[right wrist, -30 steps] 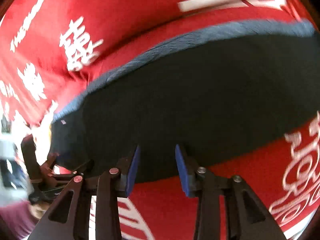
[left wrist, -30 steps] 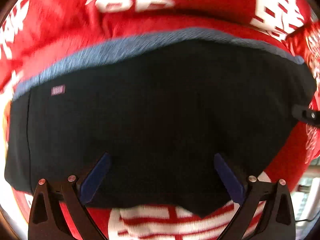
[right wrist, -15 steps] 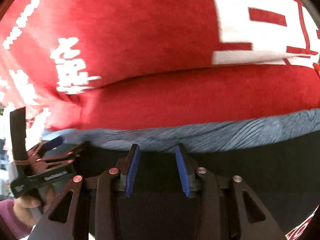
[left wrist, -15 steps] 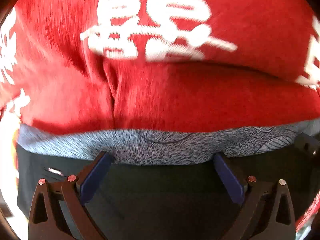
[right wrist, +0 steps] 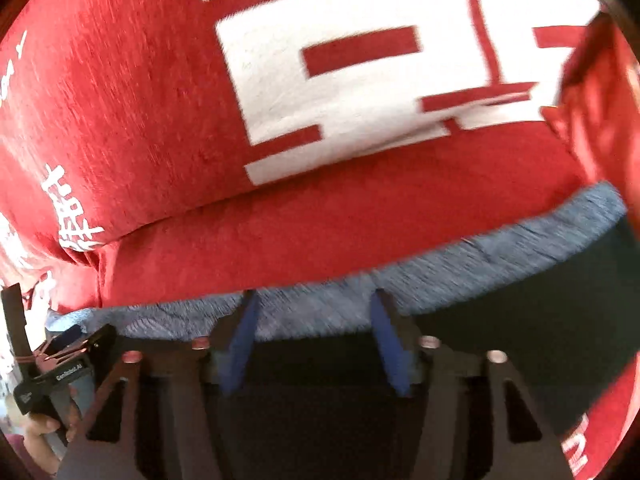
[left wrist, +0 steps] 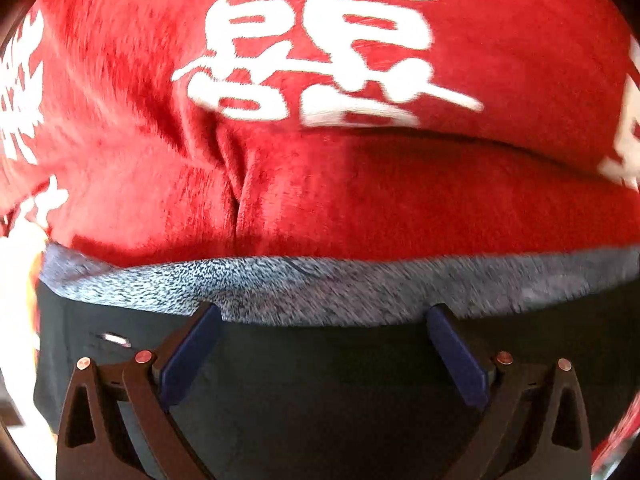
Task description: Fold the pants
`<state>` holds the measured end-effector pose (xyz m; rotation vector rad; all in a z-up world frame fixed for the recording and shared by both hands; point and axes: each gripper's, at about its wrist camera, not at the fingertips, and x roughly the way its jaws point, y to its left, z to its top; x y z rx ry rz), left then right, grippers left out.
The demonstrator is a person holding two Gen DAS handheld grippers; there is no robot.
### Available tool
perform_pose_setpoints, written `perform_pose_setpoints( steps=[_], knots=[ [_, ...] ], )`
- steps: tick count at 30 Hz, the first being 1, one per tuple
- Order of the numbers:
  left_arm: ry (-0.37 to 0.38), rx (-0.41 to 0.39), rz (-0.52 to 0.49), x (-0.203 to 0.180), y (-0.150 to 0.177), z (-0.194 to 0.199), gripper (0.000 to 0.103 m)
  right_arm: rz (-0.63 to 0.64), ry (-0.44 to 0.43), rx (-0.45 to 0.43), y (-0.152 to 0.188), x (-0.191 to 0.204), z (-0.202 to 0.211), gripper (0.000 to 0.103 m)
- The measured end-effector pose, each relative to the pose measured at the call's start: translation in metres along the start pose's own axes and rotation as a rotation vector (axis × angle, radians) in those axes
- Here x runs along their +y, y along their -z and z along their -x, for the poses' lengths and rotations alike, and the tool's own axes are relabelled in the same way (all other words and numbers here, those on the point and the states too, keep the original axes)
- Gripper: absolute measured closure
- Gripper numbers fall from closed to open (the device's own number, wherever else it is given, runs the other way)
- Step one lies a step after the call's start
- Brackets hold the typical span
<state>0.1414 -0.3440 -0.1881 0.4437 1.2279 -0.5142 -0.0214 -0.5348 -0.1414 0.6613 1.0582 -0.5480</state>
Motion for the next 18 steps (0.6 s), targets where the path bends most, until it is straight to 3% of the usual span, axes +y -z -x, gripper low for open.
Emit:
perform_pose_setpoints(
  steps=[4, 11, 14, 18],
  knots=[
    [0.005, -0.008, -0.1, -0.03, 0.007, 0.029, 0.0, -0.036, -0.01, 0.01, 0.024, -0.016, 0.018, 0.038],
    [0.094, 0.038, -0.153, -0.096, 0.034, 0.047, 0.0, -0.102, 0.051, 0.017, 0.05, -0.066, 0.039, 0.038],
    [0.077, 0.079, -0.147, -0.117, 0.048, 0.041, 0.0, -0.136, 0.102, 0.01, 0.052, -0.089, 0.049, 0.038],
    [0.072, 0.066, -0.087, -0.121, 0.049, 0.043, 0.0, -0.173, 0.164, -0.003, 0.053, -0.126, 0.062, 0.038]
  ],
)
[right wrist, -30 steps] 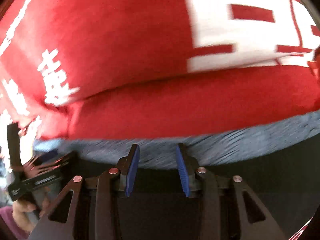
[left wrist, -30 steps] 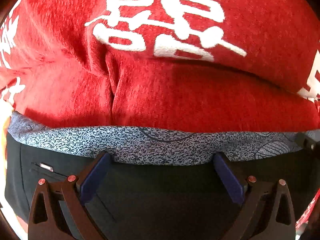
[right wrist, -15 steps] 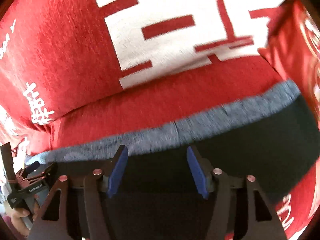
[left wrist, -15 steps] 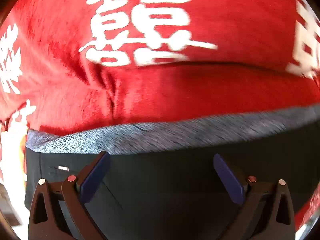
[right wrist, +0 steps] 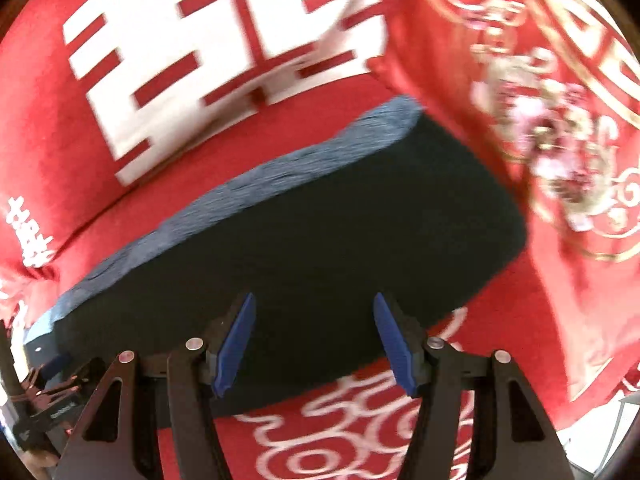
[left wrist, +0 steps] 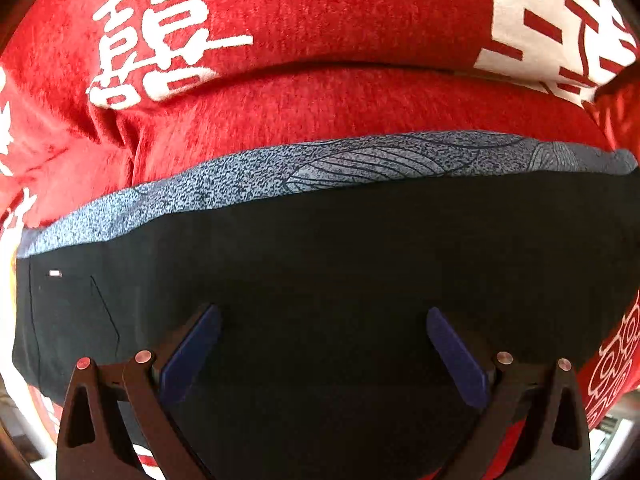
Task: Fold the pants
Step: 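Smooth the folded trousers along the waistband with both grippers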
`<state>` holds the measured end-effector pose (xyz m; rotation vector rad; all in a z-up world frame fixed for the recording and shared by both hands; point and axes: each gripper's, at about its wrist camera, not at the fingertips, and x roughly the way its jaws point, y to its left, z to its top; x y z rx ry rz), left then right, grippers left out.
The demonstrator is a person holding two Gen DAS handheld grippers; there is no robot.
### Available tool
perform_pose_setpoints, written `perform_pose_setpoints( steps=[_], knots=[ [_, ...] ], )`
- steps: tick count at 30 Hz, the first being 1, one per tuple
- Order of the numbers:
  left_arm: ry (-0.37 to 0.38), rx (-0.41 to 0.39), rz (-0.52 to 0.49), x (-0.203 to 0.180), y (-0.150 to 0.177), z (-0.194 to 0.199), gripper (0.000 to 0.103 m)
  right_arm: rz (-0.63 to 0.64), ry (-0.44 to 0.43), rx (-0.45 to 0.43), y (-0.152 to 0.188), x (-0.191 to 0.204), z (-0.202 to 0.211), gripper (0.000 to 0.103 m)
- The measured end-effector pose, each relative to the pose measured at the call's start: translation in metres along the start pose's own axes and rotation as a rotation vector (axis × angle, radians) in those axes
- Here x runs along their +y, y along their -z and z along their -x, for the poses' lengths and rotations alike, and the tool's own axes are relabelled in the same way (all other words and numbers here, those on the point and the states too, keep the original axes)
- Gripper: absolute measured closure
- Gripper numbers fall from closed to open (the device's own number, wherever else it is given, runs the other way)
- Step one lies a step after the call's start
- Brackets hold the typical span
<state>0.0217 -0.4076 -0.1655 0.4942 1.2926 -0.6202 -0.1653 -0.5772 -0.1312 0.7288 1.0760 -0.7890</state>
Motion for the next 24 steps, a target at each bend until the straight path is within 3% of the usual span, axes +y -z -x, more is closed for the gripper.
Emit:
perform_pose_setpoints(
  steps=[3, 8, 24],
  knots=[
    [-0.008, 0.008, 0.007, -0.003, 0.0, 0.003, 0.0, -0.025, 0.01, 0.032, -0.001, -0.018, -0.008, 0.035],
    [-0.036, 0.03, 0.027, -0.011, -0.002, 0.006, 0.0, 0.001, -0.003, 0.042, 0.0, -0.008, -0.007, 0.029],
    [-0.157, 0.064, 0.072, -0.028, 0.004, 0.006, 0.0, 0.04, -0.156, 0.106, -0.001, -0.018, -0.007, 0.023]
  ],
)
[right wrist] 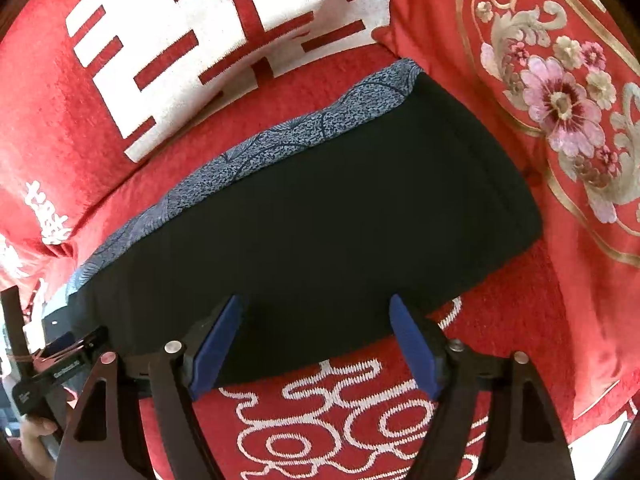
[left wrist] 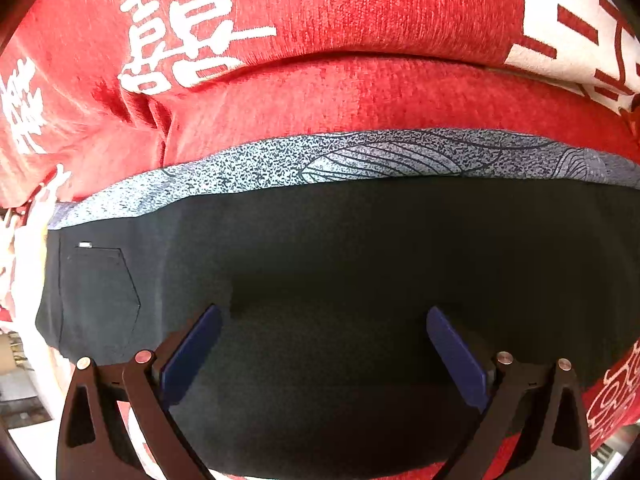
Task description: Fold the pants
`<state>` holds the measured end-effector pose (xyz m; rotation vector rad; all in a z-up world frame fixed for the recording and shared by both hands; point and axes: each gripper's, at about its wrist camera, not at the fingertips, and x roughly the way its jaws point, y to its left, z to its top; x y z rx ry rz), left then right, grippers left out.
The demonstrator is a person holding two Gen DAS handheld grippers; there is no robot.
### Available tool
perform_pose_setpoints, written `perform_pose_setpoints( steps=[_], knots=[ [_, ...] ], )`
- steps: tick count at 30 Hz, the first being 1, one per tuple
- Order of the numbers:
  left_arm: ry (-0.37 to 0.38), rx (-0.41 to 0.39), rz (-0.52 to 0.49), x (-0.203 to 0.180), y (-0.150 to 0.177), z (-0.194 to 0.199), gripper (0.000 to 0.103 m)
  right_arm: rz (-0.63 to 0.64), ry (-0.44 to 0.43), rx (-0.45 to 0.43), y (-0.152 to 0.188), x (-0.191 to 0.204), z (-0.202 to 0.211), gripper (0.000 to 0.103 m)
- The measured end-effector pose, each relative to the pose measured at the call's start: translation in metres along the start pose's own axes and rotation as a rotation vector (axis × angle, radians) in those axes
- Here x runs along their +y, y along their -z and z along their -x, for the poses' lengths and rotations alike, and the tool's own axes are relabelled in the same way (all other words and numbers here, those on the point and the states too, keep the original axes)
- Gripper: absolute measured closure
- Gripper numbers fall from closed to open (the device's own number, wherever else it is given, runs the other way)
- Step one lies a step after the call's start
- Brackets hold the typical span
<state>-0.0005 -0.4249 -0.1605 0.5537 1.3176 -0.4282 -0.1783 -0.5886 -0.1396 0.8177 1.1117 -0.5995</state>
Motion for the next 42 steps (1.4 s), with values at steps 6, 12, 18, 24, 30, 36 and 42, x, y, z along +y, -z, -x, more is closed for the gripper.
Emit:
perform_pose_setpoints(
  steps=[6, 12, 18, 24, 30, 36, 42],
  knots=[
    [-0.021, 0.012, 0.014, -0.005, 0.005, 0.009, 0.0, -0.028, 0.02, -0.014, -0.004, -0.013, 0.011, 0.023],
    [-0.051, 0.014, 0.009, -0.002, -0.004, -0.001, 0.0, -0.069, 0.036, -0.011, -0.006, -0.035, 0.017, 0.023],
    [-0.091, 0.019, -0.003, -0.008, -0.001, 0.004, 0.0, -0.109, 0.039, 0.006, -0.006, -0.053, 0.012, 0.023],
    [-0.126, 0.022, -0.003, -0.012, 0.0, 0.007, 0.0, -0.119, 0.028, 0.016, 0.0, -0.066, 0.015, 0.023],
    [-0.175, 0.018, -0.028, -0.019, 0.001, 0.01, 0.0, -0.131, 0.006, 0.006, 0.0, -0.076, 0.017, 0.023],
    [-0.148, -0.031, -0.026, -0.03, -0.001, 0.033, 0.0, -0.129, -0.018, 0.006, 0.003, -0.083, 0.017, 0.023],
    [0.027, -0.072, -0.065, -0.075, -0.004, 0.054, 0.0, -0.138, -0.047, -0.019, -0.001, -0.089, 0.018, 0.023]
  ],
)
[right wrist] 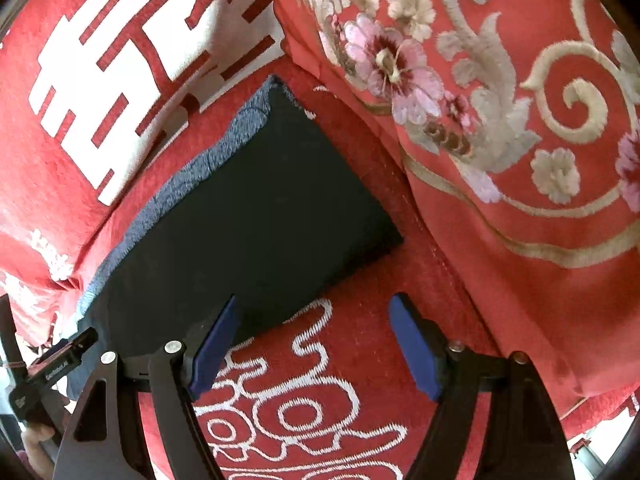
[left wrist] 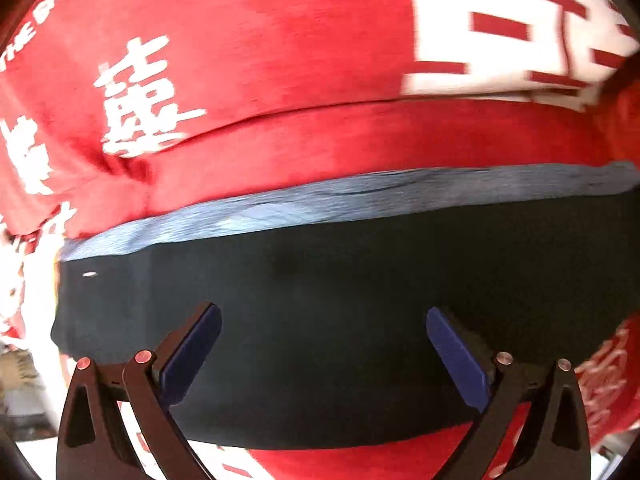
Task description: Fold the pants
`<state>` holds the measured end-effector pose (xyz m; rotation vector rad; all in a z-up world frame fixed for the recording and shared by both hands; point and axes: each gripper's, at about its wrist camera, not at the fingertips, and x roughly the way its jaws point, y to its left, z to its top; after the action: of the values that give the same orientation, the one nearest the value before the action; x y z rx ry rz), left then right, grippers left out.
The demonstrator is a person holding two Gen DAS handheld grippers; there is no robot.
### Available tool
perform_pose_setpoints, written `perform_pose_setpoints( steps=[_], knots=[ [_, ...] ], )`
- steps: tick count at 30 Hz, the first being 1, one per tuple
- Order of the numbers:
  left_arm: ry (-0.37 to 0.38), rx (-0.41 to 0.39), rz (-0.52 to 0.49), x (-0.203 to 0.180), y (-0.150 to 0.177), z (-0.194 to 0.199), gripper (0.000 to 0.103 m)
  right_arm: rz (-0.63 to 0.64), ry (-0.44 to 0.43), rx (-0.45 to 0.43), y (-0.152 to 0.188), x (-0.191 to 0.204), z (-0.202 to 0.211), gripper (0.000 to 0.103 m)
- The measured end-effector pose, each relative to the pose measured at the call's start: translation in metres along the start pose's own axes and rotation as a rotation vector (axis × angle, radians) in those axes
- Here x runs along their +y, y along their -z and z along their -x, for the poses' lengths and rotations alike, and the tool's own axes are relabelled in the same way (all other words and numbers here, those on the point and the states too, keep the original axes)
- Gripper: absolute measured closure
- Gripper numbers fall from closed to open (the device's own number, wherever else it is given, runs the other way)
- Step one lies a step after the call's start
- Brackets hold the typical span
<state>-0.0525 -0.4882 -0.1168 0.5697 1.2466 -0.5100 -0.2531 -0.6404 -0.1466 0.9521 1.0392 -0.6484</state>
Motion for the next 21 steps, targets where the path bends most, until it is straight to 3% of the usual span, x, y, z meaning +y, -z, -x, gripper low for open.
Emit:
perform_pose_setpoints(
  steps=[3, 4, 5, 6, 7, 8, 12, 14, 15, 17, 20, 21],
  knots=[
    [0.042, 0.047, -0.021, -0.023, 0.002, -0.012, 0.0, -0.006, -0.004, -0.029, -0.006, -0.001, 0.002, 0.023],
    [0.042, 0.064, -0.028, -0.029, 0.005, -0.019, 0.0, -0.01, -0.007, -0.037, -0.008, -0.001, 0.002, 0.032],
    [0.035, 0.074, -0.033, -0.032, 0.007, -0.023, 0.0, -0.018, -0.021, -0.045, -0.01, -0.002, 0.002, 0.06],
    [0.036, 0.069, -0.024, -0.032, 0.01, -0.025, 0.0, -0.031, -0.026, -0.042, -0.013, -0.004, 0.002, 0.078],
    [0.045, 0.061, -0.007, -0.03, 0.011, -0.024, 0.0, -0.037, -0.02, -0.041, -0.016, -0.004, 0.001, 0.088],
    [0.054, 0.065, 0.001, -0.028, 0.01, -0.024, 0.0, -0.041, -0.034, -0.051, -0.018, -0.003, 0.004, 0.091],
    [0.081, 0.076, 0.012, -0.024, 0.01, -0.027, 0.0, 0.119, 0.0, -0.124, -0.023, 0.019, 0.015, 0.091],
    [0.073, 0.065, -0.009, -0.026, 0.009, -0.027, 0.0, 0.116, 0.022, -0.073, -0.026, 0.016, 0.0, 0.089],
    [0.068, 0.06, -0.015, -0.026, 0.01, -0.027, 0.0, 0.066, 0.005, -0.028, -0.027, 0.005, -0.01, 0.088],
    [0.059, 0.054, -0.02, -0.028, 0.01, -0.025, 0.0, -0.035, -0.075, -0.024, -0.026, -0.012, -0.008, 0.081],
    [0.06, 0.053, -0.007, -0.029, 0.009, -0.024, 0.0, -0.039, -0.123, -0.028, -0.015, -0.015, 0.003, 0.064],
    [0.061, 0.054, -0.001, -0.028, 0.011, -0.024, 0.0, -0.057, -0.189, -0.011, -0.008, -0.017, 0.004, 0.061]
  ],
)
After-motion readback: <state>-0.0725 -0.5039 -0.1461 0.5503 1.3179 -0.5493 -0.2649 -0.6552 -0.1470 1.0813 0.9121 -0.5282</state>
